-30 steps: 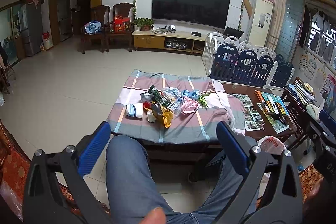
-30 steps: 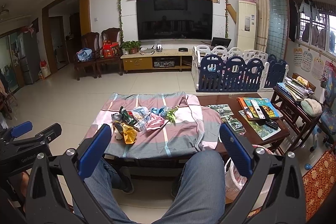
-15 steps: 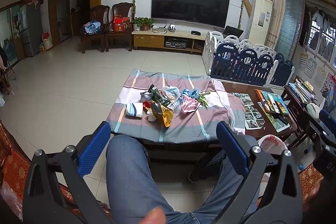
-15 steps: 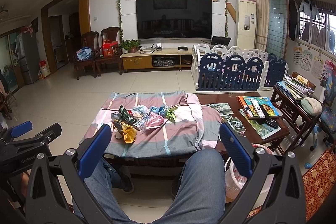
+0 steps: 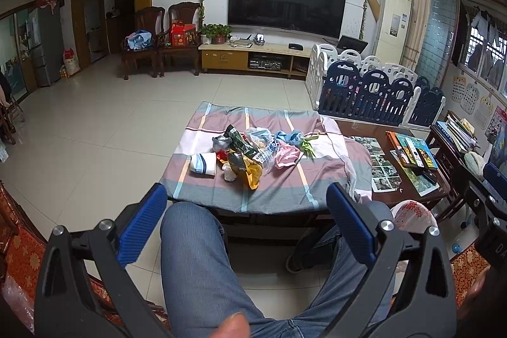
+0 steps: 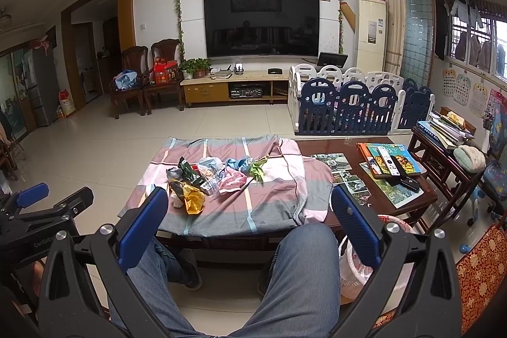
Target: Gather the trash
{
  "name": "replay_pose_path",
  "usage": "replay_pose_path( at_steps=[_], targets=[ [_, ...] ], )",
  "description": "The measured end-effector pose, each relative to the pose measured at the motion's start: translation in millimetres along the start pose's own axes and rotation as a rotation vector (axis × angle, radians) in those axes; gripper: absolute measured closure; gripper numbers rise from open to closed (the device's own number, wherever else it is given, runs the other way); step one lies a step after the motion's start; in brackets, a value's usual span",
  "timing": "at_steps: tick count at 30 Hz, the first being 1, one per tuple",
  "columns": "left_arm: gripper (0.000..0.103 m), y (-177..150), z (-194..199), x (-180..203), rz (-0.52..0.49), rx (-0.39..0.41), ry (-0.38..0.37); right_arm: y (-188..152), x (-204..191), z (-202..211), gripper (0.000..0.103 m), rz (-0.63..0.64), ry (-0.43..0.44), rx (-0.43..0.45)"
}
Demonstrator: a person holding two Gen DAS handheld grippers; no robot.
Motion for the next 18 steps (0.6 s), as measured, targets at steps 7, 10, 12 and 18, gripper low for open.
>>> replay_pose_path(
  at_steps=[7, 10, 12, 18],
  targets=[
    [0.003, 2.3, 0.2, 0.7, -0.004, -0.003, 0.0, -0.5, 0.4, -0.5, 0.003, -0.001, -0.001, 0.0],
    [0.003, 3.5, -0.6, 0.9, -0.004, -0.003, 0.001, -1.1, 0.5, -0.4, 0.003, -0.003, 0.001, -0.001],
    [0.003, 3.2, -1.6, 0.9, -0.006, -0.004, 0.002, -0.8, 0.1, -0.5, 0.003, 0.001, 0.0, -0.001],
    [0.003, 2.8, -2.3, 1.1, -0.006, -0.006, 0.0, -2.4, 2.6, 0.1, 0.003, -0.001, 0.0, -0.004]
  ],
)
Point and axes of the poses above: each gripper's, at about its wrist camera, not at the fingertips, and z roughly against the way its jaws point, x to its right, y to its top, the point moved 6 cm from there along -z, roughly the way its jaws point, and after that the axes turned 15 degrees about y, right-handed, at the moved point
